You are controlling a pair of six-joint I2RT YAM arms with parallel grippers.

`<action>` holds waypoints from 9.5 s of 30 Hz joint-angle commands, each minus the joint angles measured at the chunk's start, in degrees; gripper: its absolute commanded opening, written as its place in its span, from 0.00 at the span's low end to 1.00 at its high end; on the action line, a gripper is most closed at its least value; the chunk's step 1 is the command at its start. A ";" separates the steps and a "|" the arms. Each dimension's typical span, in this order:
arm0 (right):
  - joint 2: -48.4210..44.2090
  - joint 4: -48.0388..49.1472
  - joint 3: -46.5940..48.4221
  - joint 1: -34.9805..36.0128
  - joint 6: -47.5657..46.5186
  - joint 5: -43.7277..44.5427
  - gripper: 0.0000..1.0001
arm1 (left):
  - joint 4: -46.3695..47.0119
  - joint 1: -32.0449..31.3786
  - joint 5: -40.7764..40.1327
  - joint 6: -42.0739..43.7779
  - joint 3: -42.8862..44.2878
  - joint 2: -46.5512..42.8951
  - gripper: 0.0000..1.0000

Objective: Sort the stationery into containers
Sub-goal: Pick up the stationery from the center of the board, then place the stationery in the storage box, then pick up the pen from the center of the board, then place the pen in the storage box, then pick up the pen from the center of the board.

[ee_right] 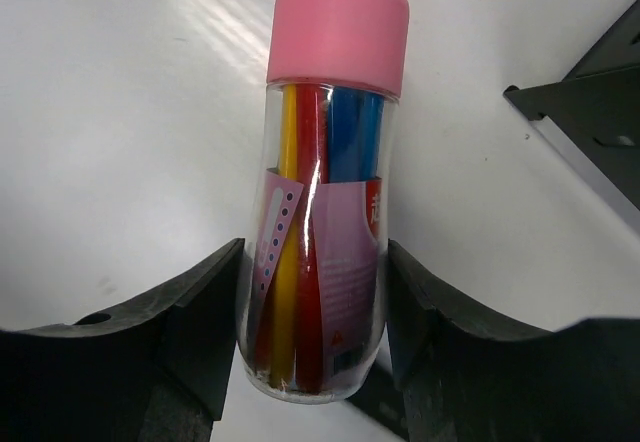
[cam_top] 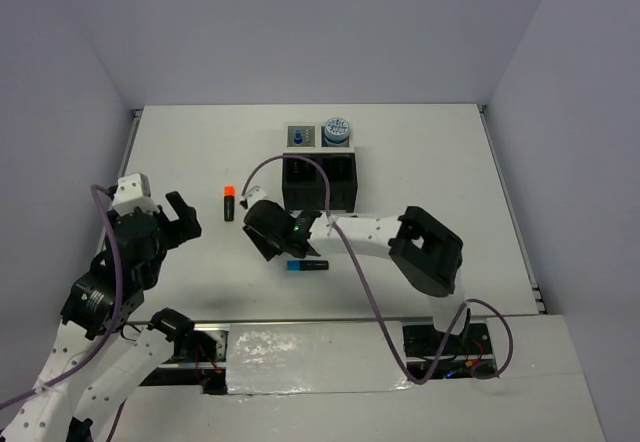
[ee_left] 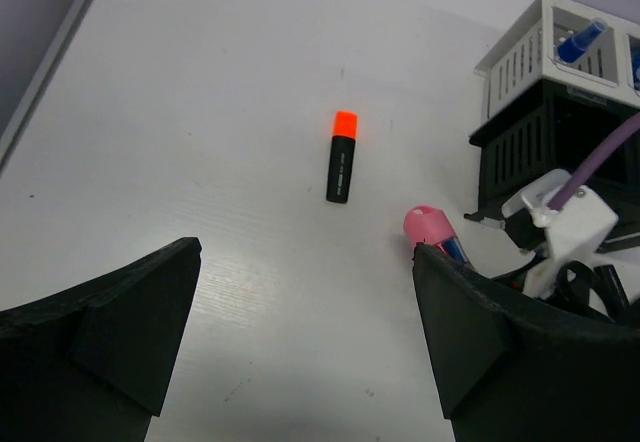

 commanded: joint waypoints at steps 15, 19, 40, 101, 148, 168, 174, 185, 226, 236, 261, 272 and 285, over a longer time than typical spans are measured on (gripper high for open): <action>-42.54 15.93 -19.18 8.32 5.10 6.72 0.00 | 24.74 0.21 35.86 -22.38 0.03 3.81 0.99; -45.37 21.38 -22.62 9.11 3.87 3.47 0.00 | 31.49 0.21 43.48 -24.23 -1.82 6.35 0.99; -44.06 24.56 -18.49 9.38 -0.18 1.17 0.00 | 45.32 0.21 56.69 -31.00 -8.07 12.42 0.70; -76.76 4.61 -43.28 -14.62 5.27 -0.93 1.00 | 85.05 -8.66 20.41 13.12 4.15 59.98 0.95; -32.25 -4.53 -35.36 -27.89 11.85 -6.12 0.00 | 6.81 -9.19 15.72 -2.17 13.56 16.73 0.99; -67.61 15.50 -41.61 -6.89 16.70 -4.45 0.00 | 52.26 -18.33 39.91 -20.81 1.51 33.16 0.91; -67.44 15.94 -40.82 -5.66 16.08 -4.54 0.00 | 53.31 -19.91 40.26 -20.98 1.33 36.24 0.86; -66.56 15.86 -39.67 -4.69 14.50 -5.85 0.00 | 54.72 -20.27 42.02 -19.93 2.38 39.23 0.13; -86.69 0.91 -44.86 -10.05 15.56 4.25 1.00 | 78.02 -18.69 10.92 14.79 16.89 67.29 0.99; -82.82 0.21 -43.72 -10.05 16.26 2.67 1.00 | 13.97 4.81 1.56 -10.25 28.33 54.44 0.99; -73.59 4.52 -43.98 -10.05 14.76 -5.50 1.00 | 15.96 13.75 19.00 -2.79 12.50 71.75 0.86; -72.54 7.67 -44.51 -10.22 14.85 -8.22 1.00 | 18.07 12.78 18.73 -2.79 7.67 72.54 0.13; -65.86 16.20 -39.86 -15.41 21.61 -8.84 1.00 | 26.41 -2.04 19.86 -9.38 -7.70 34.28 0.00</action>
